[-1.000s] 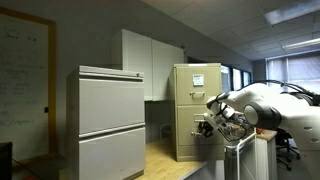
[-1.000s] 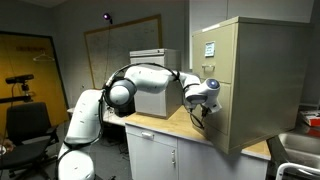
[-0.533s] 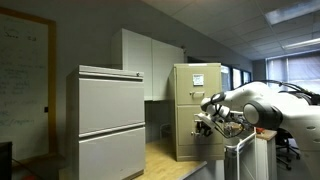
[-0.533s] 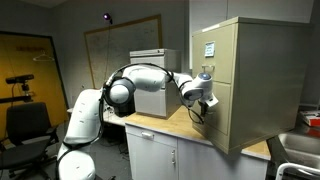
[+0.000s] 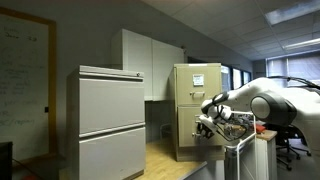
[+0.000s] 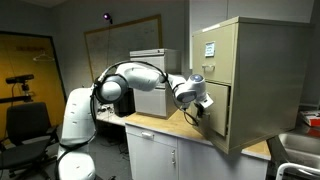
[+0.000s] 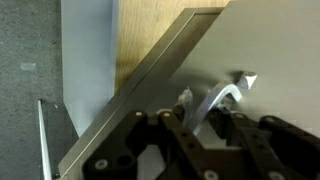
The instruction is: Open the bottom drawer of the cabinet at the right
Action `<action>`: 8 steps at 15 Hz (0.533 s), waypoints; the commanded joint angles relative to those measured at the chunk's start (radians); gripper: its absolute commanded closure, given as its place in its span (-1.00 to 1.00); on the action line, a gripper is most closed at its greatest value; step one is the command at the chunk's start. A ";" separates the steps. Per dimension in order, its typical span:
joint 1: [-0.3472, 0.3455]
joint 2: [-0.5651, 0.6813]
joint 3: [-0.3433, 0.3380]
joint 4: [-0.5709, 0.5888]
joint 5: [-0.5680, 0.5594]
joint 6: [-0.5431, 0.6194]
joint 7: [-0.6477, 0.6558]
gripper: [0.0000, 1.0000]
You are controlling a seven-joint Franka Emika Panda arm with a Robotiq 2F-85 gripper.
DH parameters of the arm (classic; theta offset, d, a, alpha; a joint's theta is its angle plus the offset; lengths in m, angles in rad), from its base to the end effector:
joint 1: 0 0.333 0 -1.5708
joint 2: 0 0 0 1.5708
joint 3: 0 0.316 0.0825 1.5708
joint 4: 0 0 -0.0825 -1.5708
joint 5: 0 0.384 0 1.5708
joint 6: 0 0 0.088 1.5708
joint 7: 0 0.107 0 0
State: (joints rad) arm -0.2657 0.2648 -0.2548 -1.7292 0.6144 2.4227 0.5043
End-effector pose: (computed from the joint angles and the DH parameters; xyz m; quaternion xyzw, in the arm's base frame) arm 0.5900 -0.3177 0.4789 -0.7358 0.6068 -0.2132 0.2121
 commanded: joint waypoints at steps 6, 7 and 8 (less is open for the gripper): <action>0.022 -0.282 0.047 -0.387 0.014 0.013 -0.163 0.88; 0.024 -0.311 0.047 -0.422 0.018 0.019 -0.174 0.88; 0.027 -0.339 0.047 -0.458 0.020 0.024 -0.183 0.88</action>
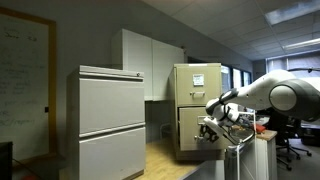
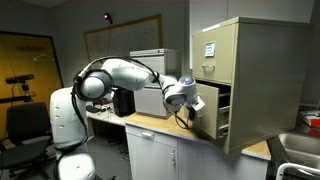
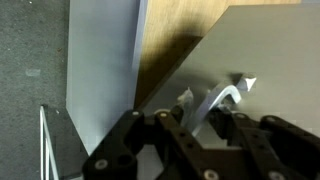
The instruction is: Open the bottom drawer of the cabinet at the right
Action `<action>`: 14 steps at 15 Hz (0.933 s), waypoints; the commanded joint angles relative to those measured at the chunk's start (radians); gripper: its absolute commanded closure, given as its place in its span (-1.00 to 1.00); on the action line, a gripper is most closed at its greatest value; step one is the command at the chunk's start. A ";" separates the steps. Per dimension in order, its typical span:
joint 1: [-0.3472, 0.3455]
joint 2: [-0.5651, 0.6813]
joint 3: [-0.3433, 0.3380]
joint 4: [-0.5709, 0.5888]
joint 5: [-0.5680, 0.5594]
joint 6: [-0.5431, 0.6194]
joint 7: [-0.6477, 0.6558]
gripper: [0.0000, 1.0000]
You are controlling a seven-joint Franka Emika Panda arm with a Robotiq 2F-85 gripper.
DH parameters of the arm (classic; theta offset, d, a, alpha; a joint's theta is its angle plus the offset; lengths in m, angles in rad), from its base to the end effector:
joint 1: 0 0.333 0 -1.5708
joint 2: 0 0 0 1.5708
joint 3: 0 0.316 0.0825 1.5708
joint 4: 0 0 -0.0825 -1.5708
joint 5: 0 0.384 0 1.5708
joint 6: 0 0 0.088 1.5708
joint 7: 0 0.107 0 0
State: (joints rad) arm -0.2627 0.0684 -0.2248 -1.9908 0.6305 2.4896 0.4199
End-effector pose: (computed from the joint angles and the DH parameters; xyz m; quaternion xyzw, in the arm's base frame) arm 0.5349 -0.2841 0.4750 -0.7493 0.5863 -0.2129 0.2225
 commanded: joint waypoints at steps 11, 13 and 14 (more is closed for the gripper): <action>0.051 -0.516 0.030 -0.601 -0.026 -0.020 -0.126 0.88; 0.056 -0.589 0.042 -0.672 -0.022 -0.018 -0.124 0.02; 0.055 -0.625 0.052 -0.706 -0.029 -0.018 -0.116 0.00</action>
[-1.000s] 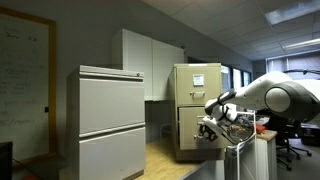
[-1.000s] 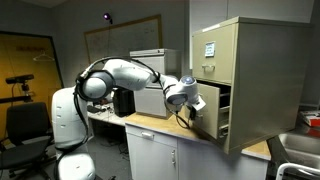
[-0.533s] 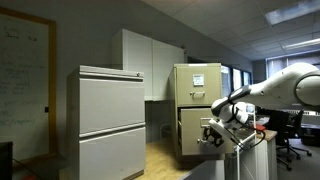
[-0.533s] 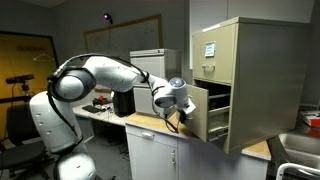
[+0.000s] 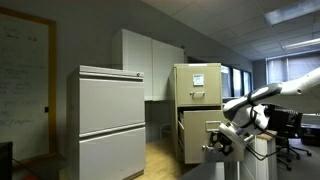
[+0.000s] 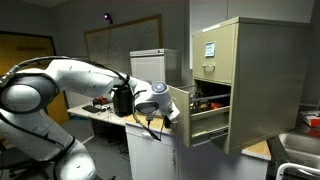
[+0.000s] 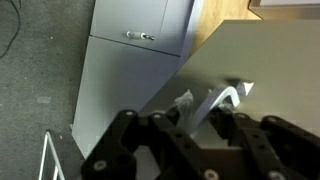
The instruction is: Open the bottom drawer of the cabinet at the right
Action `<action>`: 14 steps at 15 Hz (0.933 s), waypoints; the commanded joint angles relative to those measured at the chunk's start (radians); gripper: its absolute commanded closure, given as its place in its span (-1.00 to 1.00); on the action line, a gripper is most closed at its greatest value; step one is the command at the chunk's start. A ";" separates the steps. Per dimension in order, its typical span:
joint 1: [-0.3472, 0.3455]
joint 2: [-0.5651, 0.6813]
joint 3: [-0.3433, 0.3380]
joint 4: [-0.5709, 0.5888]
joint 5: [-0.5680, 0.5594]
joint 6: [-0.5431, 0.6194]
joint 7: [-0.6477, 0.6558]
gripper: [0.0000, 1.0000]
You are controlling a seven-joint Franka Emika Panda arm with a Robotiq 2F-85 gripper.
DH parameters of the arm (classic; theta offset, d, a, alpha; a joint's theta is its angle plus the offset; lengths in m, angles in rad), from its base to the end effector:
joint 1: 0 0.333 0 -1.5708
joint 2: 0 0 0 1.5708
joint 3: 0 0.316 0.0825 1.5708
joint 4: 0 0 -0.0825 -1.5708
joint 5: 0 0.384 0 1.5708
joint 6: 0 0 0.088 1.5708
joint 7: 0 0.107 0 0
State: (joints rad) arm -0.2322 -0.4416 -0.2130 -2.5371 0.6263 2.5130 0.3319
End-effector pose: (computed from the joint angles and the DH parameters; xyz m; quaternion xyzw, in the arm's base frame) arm 0.3915 -0.1958 0.4647 -0.7754 0.5406 -0.1959 0.2610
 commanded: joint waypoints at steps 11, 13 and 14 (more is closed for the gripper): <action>-0.124 -0.415 0.314 -0.253 -0.368 0.008 0.262 -1.00; -0.150 -0.487 0.374 -0.247 -0.423 0.011 0.318 -1.00; -0.143 -0.522 0.401 -0.245 -0.437 -0.005 0.345 -1.00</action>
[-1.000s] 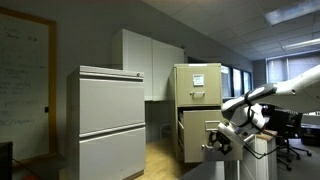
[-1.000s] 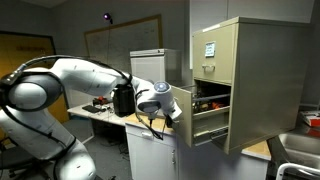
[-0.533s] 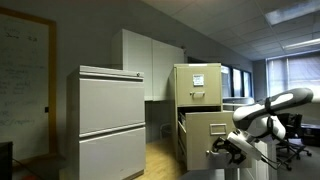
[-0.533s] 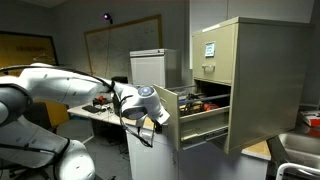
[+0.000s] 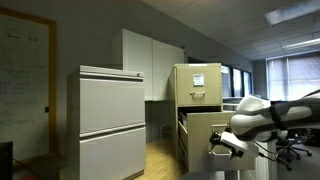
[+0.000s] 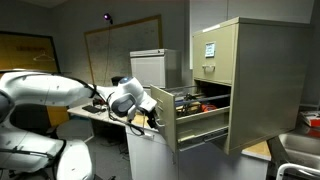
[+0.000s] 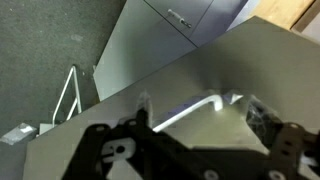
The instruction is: Open the bottom drawer of the cabinet at the right
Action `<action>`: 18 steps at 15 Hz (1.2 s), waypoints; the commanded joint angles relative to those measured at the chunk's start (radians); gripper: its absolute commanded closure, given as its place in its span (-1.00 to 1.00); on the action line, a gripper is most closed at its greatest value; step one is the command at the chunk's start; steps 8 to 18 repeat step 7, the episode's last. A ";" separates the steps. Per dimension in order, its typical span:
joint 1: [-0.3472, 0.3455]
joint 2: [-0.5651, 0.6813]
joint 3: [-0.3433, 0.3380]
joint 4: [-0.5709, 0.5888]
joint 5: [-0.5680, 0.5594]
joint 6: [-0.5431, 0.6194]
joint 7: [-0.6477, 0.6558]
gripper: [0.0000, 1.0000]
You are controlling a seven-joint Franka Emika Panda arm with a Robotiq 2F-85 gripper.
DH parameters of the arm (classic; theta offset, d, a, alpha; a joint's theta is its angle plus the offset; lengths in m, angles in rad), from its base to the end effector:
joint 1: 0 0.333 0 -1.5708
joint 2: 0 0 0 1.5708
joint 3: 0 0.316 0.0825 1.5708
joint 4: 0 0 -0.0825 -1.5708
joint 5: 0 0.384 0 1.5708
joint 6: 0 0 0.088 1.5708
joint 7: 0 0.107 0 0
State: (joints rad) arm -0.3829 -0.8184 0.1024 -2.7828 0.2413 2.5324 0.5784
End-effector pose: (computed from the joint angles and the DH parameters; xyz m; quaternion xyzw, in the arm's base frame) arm 0.3302 -0.0969 0.4938 -0.8347 0.4709 -0.2694 0.0945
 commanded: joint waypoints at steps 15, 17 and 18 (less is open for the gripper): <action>0.189 -0.170 0.011 0.065 -0.004 -0.327 0.069 -1.00; 0.189 -0.170 0.011 0.065 -0.004 -0.327 0.069 -1.00; 0.189 -0.170 0.011 0.065 -0.004 -0.327 0.069 -1.00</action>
